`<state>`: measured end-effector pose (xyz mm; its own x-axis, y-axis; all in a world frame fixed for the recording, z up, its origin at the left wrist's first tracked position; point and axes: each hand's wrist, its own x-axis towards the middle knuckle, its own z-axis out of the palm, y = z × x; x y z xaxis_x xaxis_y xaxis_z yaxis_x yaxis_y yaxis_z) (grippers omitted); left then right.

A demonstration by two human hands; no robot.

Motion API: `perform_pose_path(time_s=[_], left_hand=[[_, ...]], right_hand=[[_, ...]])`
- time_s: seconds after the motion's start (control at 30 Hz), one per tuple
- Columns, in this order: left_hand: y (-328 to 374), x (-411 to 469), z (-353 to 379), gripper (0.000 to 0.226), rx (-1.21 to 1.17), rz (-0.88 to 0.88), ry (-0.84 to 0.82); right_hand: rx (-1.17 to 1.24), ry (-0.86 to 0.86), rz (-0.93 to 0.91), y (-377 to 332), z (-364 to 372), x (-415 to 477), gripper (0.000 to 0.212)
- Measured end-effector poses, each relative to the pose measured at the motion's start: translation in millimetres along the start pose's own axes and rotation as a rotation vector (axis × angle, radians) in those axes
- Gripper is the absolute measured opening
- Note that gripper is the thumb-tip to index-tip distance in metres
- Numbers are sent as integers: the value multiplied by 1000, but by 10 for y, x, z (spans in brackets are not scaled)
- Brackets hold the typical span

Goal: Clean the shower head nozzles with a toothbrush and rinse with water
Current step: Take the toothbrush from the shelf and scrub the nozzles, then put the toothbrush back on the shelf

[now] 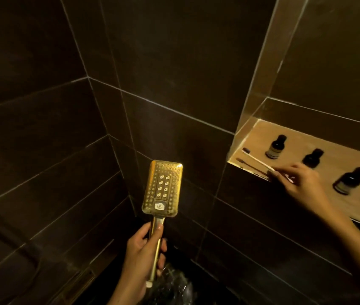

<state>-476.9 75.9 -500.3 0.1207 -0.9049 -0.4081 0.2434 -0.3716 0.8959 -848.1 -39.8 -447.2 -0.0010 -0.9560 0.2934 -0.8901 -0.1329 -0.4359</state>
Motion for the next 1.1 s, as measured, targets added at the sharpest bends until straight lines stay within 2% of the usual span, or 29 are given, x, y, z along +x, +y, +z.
perform_pose_path(time_s=[0.1, 0.3, 0.7, 0.77, 0.83, 0.9, 0.97, 1.1], left_hand=[[-29, 26, 92, 10, -1, -8, 4], [-24, 6, 185, 11, -4, 15, -21], [60, -30, 118, 13, -23, 40, -30], [107, -48, 52, 14, -22, 47, -27], [165, -65, -23, 14, -23, 56, -31], [234, -80, -124, 14, -32, 63, -33], [309, -95, -217, 13, -48, 79, -39], [503, -164, -462, 12, -79, 130, -32]], right_hand=[[-20, 57, 39, 43, -49, 100, 22], [-34, -38, 109, 91, -26, 194, 24], [-14, -53, 182, 72, 24, 175, 27], [-71, -12, 140, -29, 44, 105, 32], [-98, 102, 27, -240, 68, -13, 33], [14, 143, -114, -605, 126, -128, 32], [200, 49, -175, -1065, 236, -210, 30], [450, -288, -103, -2002, 666, -282, 28]])
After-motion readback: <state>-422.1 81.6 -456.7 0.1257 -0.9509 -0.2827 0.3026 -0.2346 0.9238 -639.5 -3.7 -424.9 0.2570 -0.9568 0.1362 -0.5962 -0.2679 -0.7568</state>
